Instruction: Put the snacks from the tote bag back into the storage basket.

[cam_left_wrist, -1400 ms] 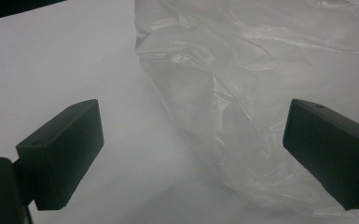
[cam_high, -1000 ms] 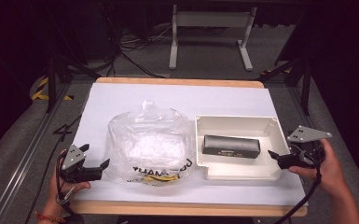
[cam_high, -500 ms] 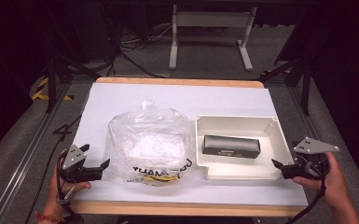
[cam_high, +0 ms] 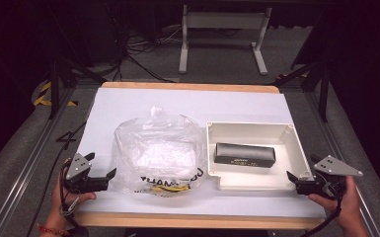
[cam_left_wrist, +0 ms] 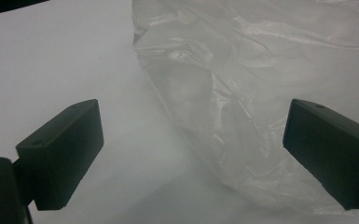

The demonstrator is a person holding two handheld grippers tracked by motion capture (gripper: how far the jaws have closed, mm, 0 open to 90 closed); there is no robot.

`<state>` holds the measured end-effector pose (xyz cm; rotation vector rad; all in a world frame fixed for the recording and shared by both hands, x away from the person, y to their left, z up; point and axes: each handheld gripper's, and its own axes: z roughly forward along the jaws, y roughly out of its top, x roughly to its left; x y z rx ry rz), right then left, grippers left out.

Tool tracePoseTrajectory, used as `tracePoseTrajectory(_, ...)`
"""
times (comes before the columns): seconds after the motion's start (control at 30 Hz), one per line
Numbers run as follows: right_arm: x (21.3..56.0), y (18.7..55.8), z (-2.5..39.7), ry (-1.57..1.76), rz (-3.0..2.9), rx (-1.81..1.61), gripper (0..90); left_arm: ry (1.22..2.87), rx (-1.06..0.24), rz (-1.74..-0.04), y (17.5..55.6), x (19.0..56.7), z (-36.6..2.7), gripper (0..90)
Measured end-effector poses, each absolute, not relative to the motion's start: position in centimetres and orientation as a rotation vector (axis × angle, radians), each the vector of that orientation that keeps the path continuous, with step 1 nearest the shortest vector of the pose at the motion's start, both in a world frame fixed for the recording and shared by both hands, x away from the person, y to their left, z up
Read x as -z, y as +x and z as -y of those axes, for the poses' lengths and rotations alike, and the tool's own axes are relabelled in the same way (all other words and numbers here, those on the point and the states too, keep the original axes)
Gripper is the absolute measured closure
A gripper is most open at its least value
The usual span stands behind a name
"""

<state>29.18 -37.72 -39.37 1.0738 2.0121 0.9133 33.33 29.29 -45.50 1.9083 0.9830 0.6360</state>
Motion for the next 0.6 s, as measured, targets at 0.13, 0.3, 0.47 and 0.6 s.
tracePoseTrajectory(0.13, 40.0, 28.8, 38.0, 1.097, -1.978, -0.962, 4.4, 1.907, -0.636, -0.985, 33.4, 45.5, -29.3, 5.9)
tracePoseTrajectory(0.3, 40.5, 28.4, 38.3, 1.098, -1.911, -0.983, 4.3, 1.906, -0.640, -0.983, 33.4, 45.5, -29.3, 5.9)
tracePoseTrajectory(0.47, 41.1, 28.0, 38.4, 1.102, -1.871, -1.014, 4.2, 1.906, -0.640, -0.982, 33.3, 45.5, -29.3, 5.9)
tracePoseTrajectory(0.6, 41.4, 27.8, 38.5, 1.119, -1.844, -1.027, 4.2, 1.899, -0.639, -0.980, 33.3, 45.5, -29.4, 5.9)
